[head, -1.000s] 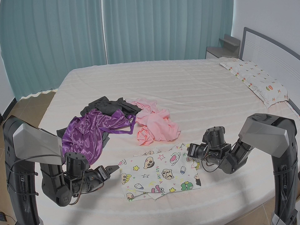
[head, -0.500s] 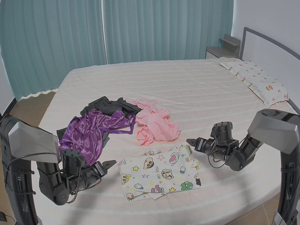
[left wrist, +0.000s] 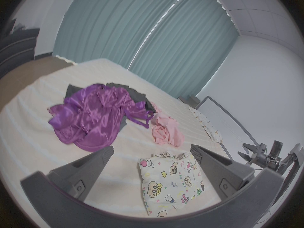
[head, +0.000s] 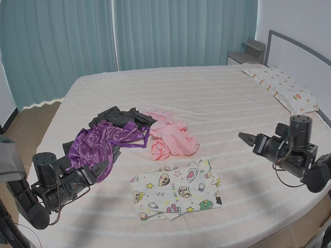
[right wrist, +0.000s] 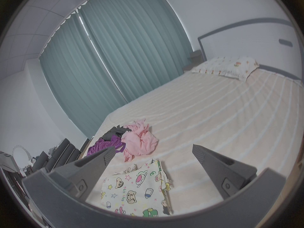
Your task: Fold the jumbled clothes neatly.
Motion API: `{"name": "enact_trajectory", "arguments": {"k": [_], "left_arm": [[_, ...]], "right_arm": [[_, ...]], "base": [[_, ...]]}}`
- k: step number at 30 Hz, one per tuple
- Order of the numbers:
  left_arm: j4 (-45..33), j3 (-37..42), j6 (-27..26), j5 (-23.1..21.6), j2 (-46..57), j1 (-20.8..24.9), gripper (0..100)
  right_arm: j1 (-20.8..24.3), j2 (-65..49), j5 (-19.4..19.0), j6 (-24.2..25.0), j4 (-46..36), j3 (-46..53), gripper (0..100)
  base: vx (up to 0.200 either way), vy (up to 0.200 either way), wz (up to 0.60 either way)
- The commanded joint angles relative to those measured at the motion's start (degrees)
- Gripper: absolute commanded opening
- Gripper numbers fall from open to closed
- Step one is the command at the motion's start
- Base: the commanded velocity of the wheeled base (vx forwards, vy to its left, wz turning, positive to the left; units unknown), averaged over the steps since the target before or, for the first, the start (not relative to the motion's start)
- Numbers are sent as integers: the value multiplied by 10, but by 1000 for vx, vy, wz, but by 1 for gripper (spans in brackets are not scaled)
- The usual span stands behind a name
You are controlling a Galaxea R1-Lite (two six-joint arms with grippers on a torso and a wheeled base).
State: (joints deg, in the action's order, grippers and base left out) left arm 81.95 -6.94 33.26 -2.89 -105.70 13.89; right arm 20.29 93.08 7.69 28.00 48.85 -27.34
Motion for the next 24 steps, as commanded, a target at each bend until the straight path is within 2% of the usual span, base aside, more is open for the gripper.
{"name": "enact_trajectory", "arguments": {"k": [1,2,3,6,7,8,9,11,14,16,24], "left_arm": [[-171,64,-144,59,399,-5,100],[-176,64,-146,60,404,-5,100],[-249,56,-166,64,473,-5,100],[-391,18,-176,69,575,-6,100],[-423,8,-176,72,596,-6,100],[-423,8,-176,72,596,-6,100],[-572,-47,-176,84,669,-6,100],[-691,-95,-178,85,721,-6,100],[-829,-155,-178,84,777,-6,100],[-872,-171,-179,90,794,-7,100],[-898,-164,-180,165,832,-19,100]], "right_arm": [[-1,-502,72,-97,-218,156,100],[-2,-507,73,-97,-223,155,100],[-16,-558,87,-116,-288,154,100],[-48,-615,94,-141,-357,155,100],[-54,-626,94,-144,-365,155,100],[-54,-626,94,-144,-365,155,100],[-86,-653,94,-158,-393,157,100],[-115,-671,92,-174,-409,159,100],[-151,-699,89,-202,-442,159,100],[-165,-715,93,-221,-468,157,100],[-227,-803,92,-308,-561,159,100]], "base": [[0,0,0],[0,0,0],[0,0,0],[0,0,0],[0,0,0],[0,0,0],[0,0,0],[0,0,0],[0,0,0],[0,0,0],[0,0,0]]}}
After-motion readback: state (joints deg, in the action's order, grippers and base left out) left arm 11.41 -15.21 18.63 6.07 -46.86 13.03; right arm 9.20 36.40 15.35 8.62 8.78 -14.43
